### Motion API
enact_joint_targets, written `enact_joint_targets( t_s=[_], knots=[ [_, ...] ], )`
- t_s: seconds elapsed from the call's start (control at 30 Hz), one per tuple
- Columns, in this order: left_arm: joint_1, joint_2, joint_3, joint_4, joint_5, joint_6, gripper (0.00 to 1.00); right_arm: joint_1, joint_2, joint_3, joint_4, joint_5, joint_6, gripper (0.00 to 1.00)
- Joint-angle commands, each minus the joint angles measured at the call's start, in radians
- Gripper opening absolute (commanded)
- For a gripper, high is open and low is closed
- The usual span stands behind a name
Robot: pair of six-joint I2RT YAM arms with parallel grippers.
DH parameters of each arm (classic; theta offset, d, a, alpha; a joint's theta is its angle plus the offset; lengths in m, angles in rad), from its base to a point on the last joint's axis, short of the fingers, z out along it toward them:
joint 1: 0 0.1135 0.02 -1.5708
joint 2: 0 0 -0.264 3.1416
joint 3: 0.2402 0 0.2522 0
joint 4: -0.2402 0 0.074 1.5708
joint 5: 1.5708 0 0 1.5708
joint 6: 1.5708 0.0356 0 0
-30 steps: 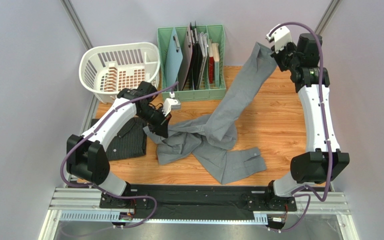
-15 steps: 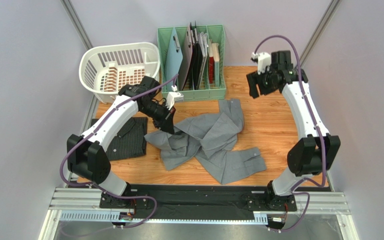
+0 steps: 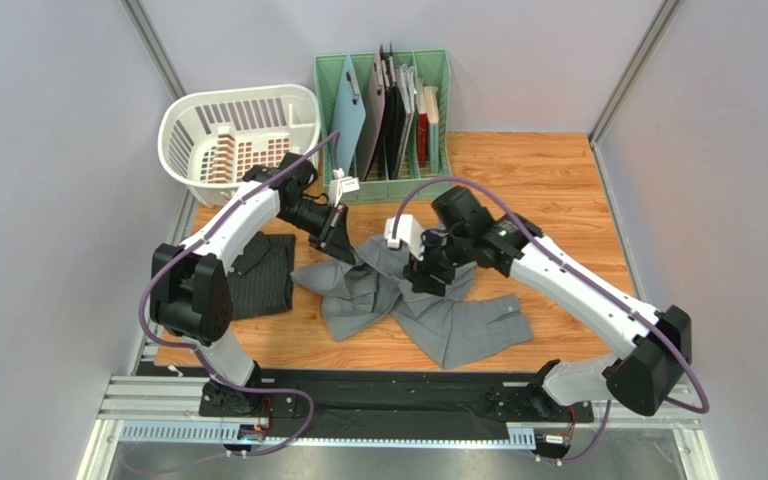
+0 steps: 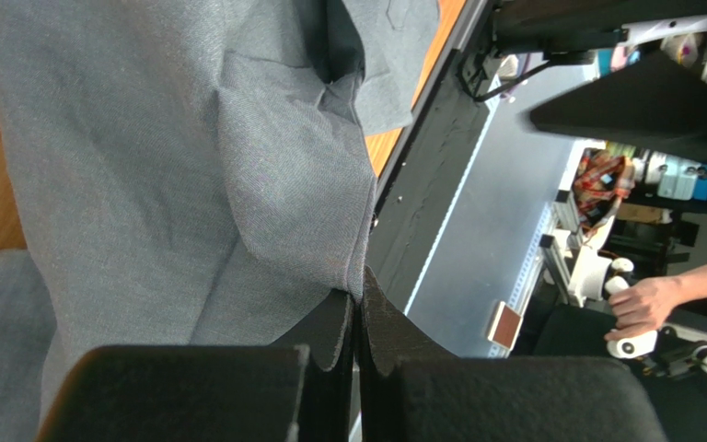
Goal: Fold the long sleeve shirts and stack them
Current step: Flatten the shirt out
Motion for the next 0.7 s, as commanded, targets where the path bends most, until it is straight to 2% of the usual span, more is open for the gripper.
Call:
enact_joint_targets(
  t_s=[0.0,0.23,0.37,0.47,0.5,0.57,0.6,0.67],
  knots=[
    [0.000,-0.014,-0.015,0.029,0.083,-0.032,0.00,0.050,0.054,-0.064,0.156,0.042,-0.264,0.62],
    [0.000,-0.038,-0.059,0.046,0.067,-0.034,0.00,0.083,0.180,-0.036,0.150,0.037,-0.447,0.63],
    [0.007,-0.038,-0.064,0.049,0.064,-0.035,0.00,0.083,0.241,-0.018,0.067,0.046,-0.528,0.60],
    [0.028,-0.034,-0.064,0.052,0.073,-0.044,0.00,0.085,0.240,-0.042,0.041,0.071,-0.582,0.49],
    [0.039,-0.030,-0.061,0.053,0.077,-0.046,0.00,0.085,0.234,-0.050,0.039,0.080,-0.591,0.38],
    [0.046,-0.029,-0.059,0.052,0.077,-0.044,0.00,0.083,0.211,-0.060,0.012,0.112,-0.625,0.27],
    [0.054,-0.029,-0.061,0.052,0.080,-0.044,0.00,0.085,0.201,-0.061,0.004,0.126,-0.631,0.15],
    [0.063,-0.026,-0.058,0.050,0.078,-0.044,0.00,0.082,0.154,-0.060,-0.039,0.164,-0.662,0.01]
  ],
)
